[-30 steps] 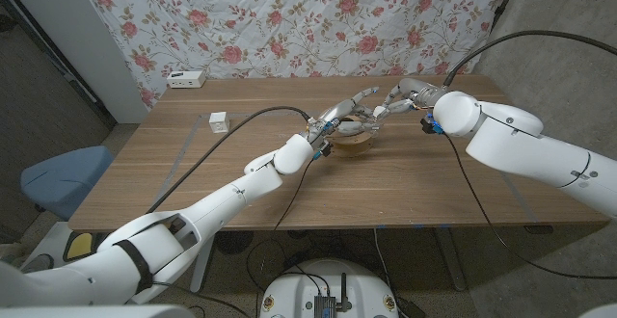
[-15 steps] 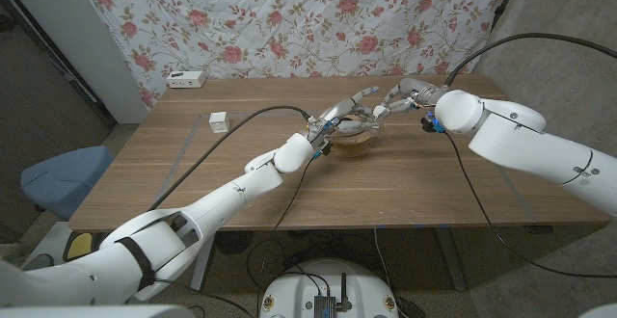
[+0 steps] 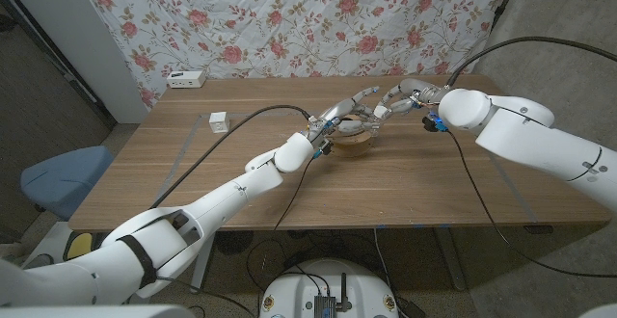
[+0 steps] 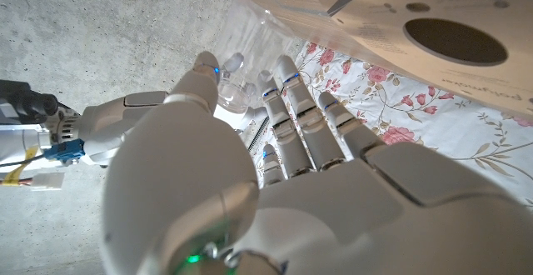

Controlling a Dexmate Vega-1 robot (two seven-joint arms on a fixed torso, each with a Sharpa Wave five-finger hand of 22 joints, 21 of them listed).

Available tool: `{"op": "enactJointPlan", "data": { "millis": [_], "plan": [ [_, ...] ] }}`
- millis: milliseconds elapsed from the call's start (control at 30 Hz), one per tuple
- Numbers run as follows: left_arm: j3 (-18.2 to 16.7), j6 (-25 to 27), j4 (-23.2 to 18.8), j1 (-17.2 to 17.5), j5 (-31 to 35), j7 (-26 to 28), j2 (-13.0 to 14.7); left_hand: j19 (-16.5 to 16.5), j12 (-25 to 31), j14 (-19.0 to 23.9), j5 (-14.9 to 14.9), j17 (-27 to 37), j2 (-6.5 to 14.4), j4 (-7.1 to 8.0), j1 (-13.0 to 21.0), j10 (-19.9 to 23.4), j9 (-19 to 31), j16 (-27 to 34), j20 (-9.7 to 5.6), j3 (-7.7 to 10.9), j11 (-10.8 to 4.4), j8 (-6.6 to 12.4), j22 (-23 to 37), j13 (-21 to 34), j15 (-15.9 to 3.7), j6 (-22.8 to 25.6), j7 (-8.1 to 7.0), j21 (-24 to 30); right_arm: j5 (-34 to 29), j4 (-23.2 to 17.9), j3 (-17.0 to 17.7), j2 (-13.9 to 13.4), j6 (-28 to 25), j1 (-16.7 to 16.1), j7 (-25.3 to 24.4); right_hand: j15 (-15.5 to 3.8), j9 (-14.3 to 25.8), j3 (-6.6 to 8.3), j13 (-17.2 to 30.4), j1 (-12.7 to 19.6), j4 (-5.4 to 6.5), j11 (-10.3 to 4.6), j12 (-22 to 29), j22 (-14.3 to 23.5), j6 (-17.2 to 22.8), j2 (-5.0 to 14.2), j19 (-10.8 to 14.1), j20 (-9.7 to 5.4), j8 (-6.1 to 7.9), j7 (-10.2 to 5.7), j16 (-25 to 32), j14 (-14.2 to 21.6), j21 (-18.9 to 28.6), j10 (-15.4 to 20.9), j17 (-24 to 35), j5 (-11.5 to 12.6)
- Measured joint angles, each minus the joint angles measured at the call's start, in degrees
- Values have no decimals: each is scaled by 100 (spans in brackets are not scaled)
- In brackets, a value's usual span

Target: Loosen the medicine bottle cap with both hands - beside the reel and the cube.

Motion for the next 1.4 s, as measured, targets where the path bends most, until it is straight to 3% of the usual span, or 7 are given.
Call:
{"op": "enactJointPlan", "data": {
  "millis": [567,967,1067,1100,1267,1333,1400],
  "plan": [
    [1,96,-174,74,32,16,42,0,10,0,-1,0,16,-1,18,-1,0,0,0,0,-1,-24,0,-3,0,0,0,0,399,19,301,-131,332,-259,-89,-72,-84,57,0,274,-40,-269,2,0,-9,126,-73,-26,-17,-9,0,-73,0,62,-1,134],
    [-3,156,-258,118,58,45,58,0,8,0,-8,0,16,-1,18,-2,0,0,0,-1,-1,-23,0,23,0,0,0,0,575,27,421,-181,463,-363,-155,-103,-133,63,0,348,-34,-319,27,0,-9,141,-85,-14,-15,-9,0,-61,0,73,28,209],
    [-4,164,-272,123,63,45,61,0,3,0,-12,0,16,-1,18,-2,0,0,0,-1,-1,-23,0,24,0,-1,0,0,616,28,442,-194,482,-378,-162,-103,-172,65,0,361,-32,-240,27,0,-9,142,-103,4,-23,-9,0,-61,0,39,28,242],
    [-4,169,-279,126,64,46,62,0,2,0,-13,0,16,-1,18,-2,0,0,0,-1,-1,-23,0,25,0,0,0,0,636,28,450,-199,492,-383,-164,-103,-184,66,0,362,-31,-223,27,0,-10,143,-103,4,-82,-10,0,-61,0,22,28,254],
    [-6,180,-291,131,67,49,67,0,0,0,-14,0,16,-1,18,-2,0,0,0,-2,-2,-23,0,26,0,-1,0,0,677,28,484,-228,514,-406,-164,-122,-234,112,1,428,15,-169,27,0,-131,209,-155,-4,-258,-136,0,-87,0,-33,28,290],
    [-7,182,-305,135,69,50,73,0,-2,0,-16,0,17,-2,18,-2,0,0,0,-2,-2,-23,0,26,0,-1,1,0,738,28,496,-242,538,-409,-161,-81,-265,121,1,451,23,-127,2,0,127,188,-165,2,-328,-478,0,-147,0,-75,25,324],
    [-8,183,-309,138,70,50,76,0,-13,0,-17,0,17,-2,18,-2,0,0,0,-2,-2,-23,0,26,0,-1,1,0,762,24,511,-256,547,-411,-153,-72,-267,129,0,473,31,-100,0,0,101,167,-204,-2,-387,-554,0,-156,0,-102,14,331]
  ]
}}
